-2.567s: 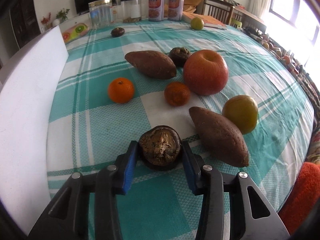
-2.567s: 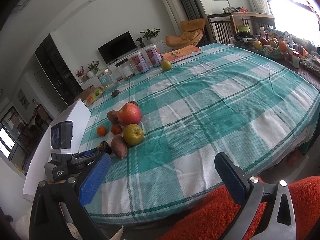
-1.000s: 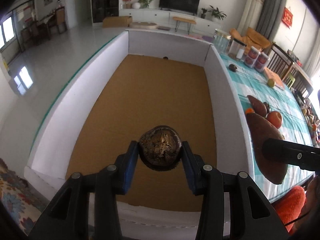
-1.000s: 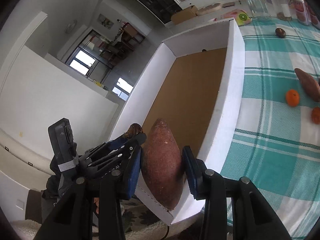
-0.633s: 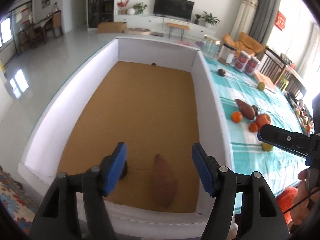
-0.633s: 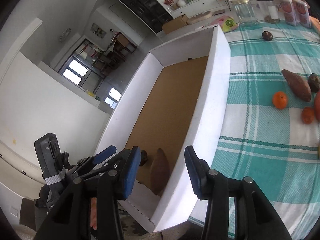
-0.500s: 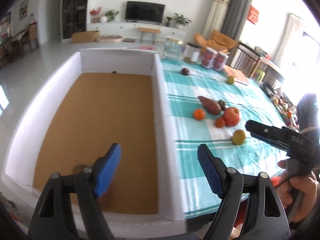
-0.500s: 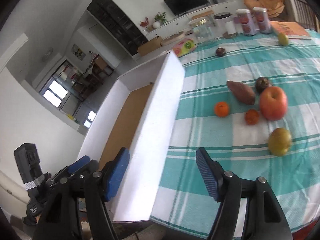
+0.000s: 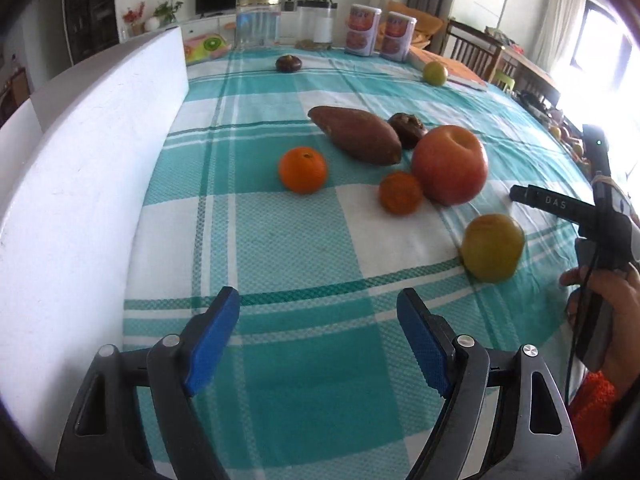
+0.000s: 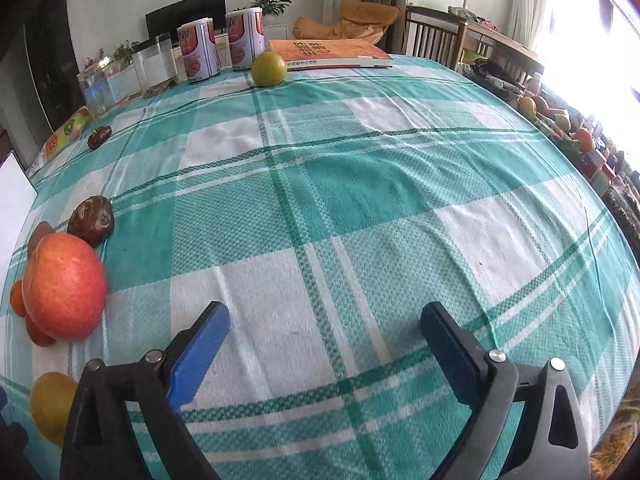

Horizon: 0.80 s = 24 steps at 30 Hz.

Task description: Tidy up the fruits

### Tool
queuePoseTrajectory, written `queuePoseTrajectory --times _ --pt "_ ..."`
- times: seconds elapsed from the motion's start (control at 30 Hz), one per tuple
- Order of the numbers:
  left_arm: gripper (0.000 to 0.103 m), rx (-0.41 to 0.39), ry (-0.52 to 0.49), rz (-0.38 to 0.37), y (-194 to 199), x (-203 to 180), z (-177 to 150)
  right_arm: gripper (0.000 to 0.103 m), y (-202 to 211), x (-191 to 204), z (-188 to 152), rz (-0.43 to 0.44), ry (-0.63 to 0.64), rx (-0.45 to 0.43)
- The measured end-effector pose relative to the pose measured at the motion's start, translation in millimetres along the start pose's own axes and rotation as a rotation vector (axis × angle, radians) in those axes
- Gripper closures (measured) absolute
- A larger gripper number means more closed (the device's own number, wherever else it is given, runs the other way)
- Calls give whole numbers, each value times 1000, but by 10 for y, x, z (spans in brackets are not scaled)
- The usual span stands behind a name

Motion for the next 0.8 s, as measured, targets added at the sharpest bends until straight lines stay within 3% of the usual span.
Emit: queuePoseTrajectory --times 0.07,0.3,0.8 --pt "20 3 26 17 -106 87 11 0 -115 -39 93 -18 -17 4" --pt "16 -47 -67 68 -126 38 -41 0 -108 -60 105 -21 -12 4" --pt "12 -39 -78 67 -160 16 -20 0 -110 -60 107 -21 -12 4"
Point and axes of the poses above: each gripper's, at about its wrist camera, not at the fingertips, and y roughly against the way its jaws point, x to its left, z to its top, the point moved 4 cm from there along -y, roughly the way its jaws point, and after that the axes turned 7 degrees about -x, right-handed, at the moved point
